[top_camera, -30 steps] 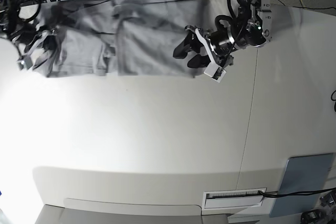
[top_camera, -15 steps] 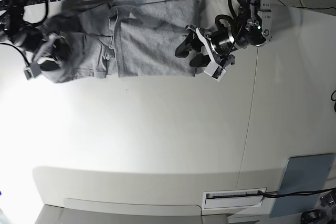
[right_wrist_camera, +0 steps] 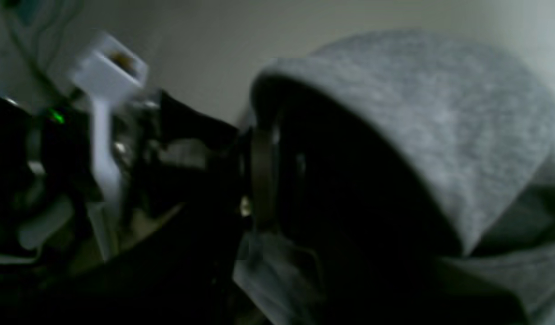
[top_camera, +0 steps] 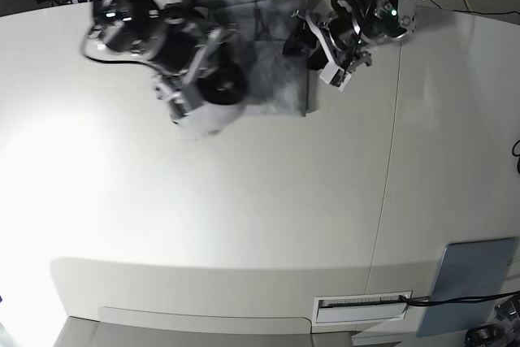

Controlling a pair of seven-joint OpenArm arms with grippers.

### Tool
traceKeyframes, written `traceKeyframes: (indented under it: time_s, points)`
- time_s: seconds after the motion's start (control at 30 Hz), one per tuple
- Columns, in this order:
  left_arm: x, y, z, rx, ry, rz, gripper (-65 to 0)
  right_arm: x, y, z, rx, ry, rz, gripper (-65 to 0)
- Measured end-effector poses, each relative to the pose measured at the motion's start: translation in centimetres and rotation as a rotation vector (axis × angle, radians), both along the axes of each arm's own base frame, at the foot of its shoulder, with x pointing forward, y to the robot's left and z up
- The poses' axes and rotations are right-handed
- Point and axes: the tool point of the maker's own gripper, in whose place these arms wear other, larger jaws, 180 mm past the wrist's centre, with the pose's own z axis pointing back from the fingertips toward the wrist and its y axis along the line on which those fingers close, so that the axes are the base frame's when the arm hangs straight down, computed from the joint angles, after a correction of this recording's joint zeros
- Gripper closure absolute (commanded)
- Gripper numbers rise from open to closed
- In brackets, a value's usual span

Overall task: Fold the T-shirt properly
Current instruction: 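Lift the shirt end with the right gripper and fold it over toward the left gripper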

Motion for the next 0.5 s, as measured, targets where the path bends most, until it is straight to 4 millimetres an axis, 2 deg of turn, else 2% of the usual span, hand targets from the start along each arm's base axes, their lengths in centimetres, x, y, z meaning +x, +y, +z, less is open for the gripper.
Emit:
traceKeyframes:
  time_s: [0.3, 0.4, 0.5]
  points:
    - [-0.6, 0.1, -0.2, 0.005, 0.001, 0.001, -33.3, -1.6, 7.8, 0.7, 0.062, -0.029, 0.092, 0.0]
    - [-0.6, 0.1, -0.3, 0.004, 0.002, 0.002, -33.3, -2.3, 9.3, -0.8, 0.051, 0.013, 0.125, 0.0]
    - [-0.6, 0.1, -0.2, 0.001, 0.001, 0.004, -33.3, -2.5, 9.7, -1.7, 0.047, 0.032, 0.138, 0.0]
